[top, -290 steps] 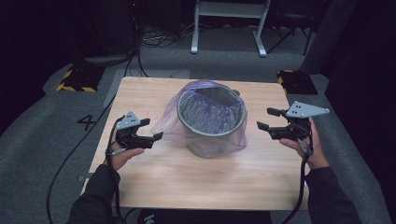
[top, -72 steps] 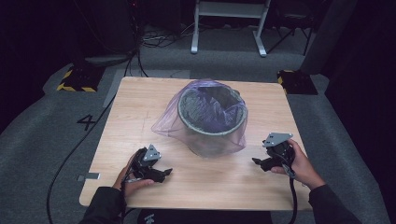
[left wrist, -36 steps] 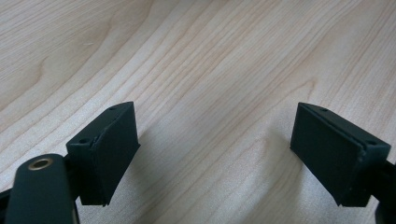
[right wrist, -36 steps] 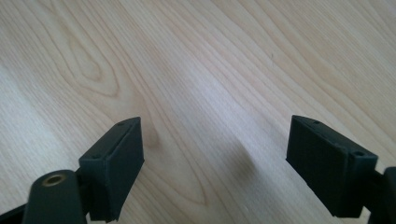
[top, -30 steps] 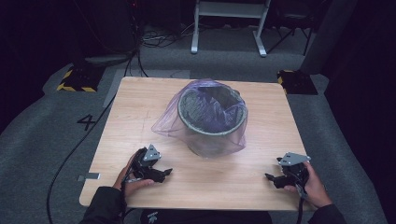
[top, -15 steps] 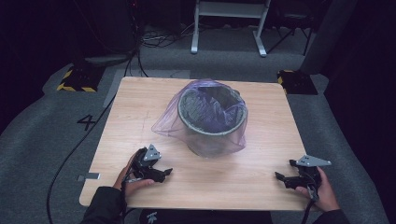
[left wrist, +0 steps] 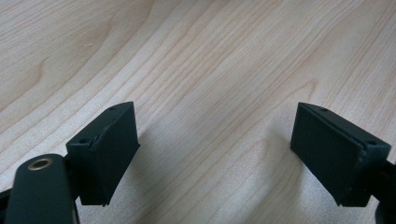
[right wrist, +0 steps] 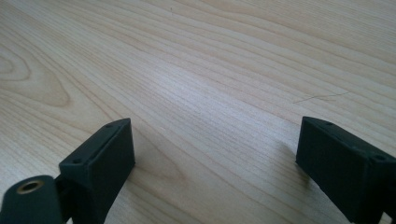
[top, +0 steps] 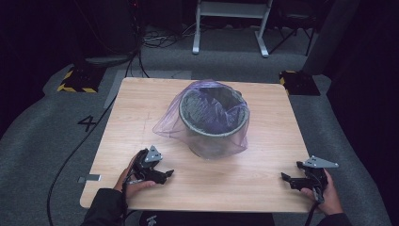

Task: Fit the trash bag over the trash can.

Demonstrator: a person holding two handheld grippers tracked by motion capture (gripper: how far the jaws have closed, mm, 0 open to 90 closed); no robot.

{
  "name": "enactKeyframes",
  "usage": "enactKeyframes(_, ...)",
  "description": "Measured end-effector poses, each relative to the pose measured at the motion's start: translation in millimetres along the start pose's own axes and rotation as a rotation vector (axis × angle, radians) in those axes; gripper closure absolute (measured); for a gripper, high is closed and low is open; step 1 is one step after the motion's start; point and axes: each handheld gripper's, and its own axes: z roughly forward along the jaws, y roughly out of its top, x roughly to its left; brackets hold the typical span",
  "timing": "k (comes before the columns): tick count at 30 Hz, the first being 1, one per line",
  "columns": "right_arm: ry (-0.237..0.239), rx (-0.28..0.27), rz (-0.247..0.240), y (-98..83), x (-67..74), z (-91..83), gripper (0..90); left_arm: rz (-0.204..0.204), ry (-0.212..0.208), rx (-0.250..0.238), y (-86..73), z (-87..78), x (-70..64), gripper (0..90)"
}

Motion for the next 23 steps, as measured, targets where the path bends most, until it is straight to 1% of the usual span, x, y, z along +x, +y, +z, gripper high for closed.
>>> enactKeyframes(4, 0.000, 0.000, 0.000, 0.0, 0.0, 0.0, 11.3, 0.008, -0.002, 0.002, 0.6, 0.2, 0.7, 14.4)
enactKeyframes(23, 0.001, 0.000, -0.001, 0.1, -0.2, 0.1, 11.1, 0.005, -0.006, 0.003, 1.3, 0.9, 0.7, 14.3)
